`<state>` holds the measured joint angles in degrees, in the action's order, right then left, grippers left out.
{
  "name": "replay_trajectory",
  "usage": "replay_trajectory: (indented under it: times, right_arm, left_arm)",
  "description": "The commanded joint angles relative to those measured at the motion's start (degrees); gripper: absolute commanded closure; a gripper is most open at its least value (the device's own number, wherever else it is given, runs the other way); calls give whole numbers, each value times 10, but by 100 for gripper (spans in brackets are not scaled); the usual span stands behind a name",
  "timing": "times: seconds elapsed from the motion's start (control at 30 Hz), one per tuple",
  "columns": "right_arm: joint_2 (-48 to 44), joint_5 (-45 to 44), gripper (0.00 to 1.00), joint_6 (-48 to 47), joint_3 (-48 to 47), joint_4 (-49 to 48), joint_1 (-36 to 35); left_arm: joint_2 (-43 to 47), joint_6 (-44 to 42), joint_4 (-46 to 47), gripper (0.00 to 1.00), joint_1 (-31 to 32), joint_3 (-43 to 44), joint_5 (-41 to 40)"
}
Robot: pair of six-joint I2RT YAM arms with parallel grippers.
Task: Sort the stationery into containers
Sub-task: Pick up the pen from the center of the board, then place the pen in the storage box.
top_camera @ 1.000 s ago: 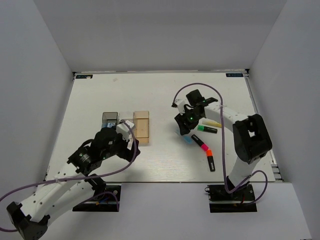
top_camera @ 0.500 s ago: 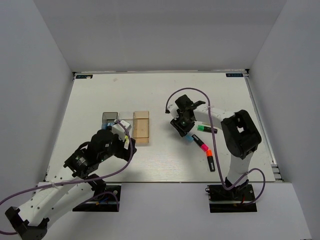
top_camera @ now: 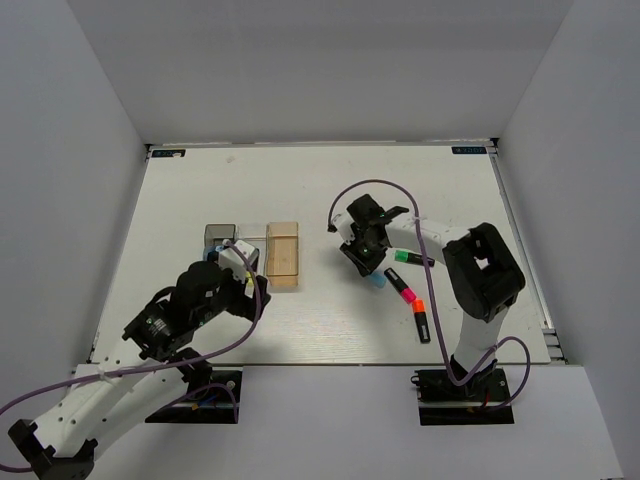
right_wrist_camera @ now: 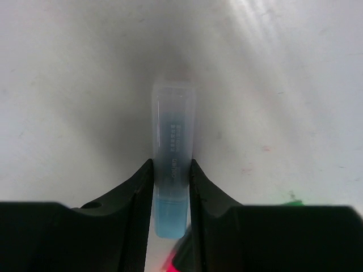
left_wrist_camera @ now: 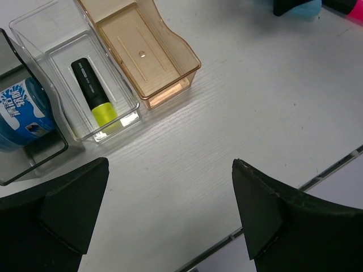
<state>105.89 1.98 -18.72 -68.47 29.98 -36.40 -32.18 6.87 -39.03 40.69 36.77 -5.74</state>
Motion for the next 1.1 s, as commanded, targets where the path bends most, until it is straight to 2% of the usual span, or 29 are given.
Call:
replay_trajectory:
  times: [0.0, 0.1, 0.23, 0.27, 0.3, 0.37, 0.43, 0.5, 0.53, 0.7, 0.73, 0.8, 1.07]
  right_arm:
    - [-28, 78, 100, -8, -11, 63, -6]
    - [-46, 144, 100, 9, -60, 104, -8]
    - [-5, 243, 100, 61, -191, 148, -22]
    - [3, 281, 100, 88, -207, 150, -25]
    - [32, 293, 100, 121, -242, 153, -47]
    - [55, 311, 100, 175, -297, 145, -45]
    - [85, 330, 100, 265, -343, 93, -53]
    - [101, 320, 100, 306, -354, 28, -62]
    - [104, 299, 100, 366, -357, 14, -66]
    - [118, 209, 100, 460, -347, -50, -84]
    - [118, 155, 100, 464, -340, -55, -88]
    - [120, 113, 100, 474, -338, -72, -96]
    - [172, 74, 100, 489, -378, -53, -98]
  left_arm:
    - [11, -4, -1, 0, 2, -6, -14]
    - [15, -2, 1, 0, 2, -9, -20]
    - [26, 0, 7, 0, 2, -13, -36]
    - [27, 0, 8, 0, 2, -15, -39]
    - [30, 0, 12, 0, 1, -16, -44]
    - [41, -3, 17, 0, 2, -21, -45]
    - [53, -3, 20, 0, 2, -28, -55]
    - [61, -3, 22, 0, 2, -33, -66]
    - [64, -4, 25, 0, 2, -35, -72]
    - [60, -5, 24, 0, 2, -36, -83]
    - [56, -6, 24, 0, 2, -36, -83]
    - [50, -6, 23, 0, 2, -34, -83]
    - [45, -7, 20, 0, 2, -32, -84]
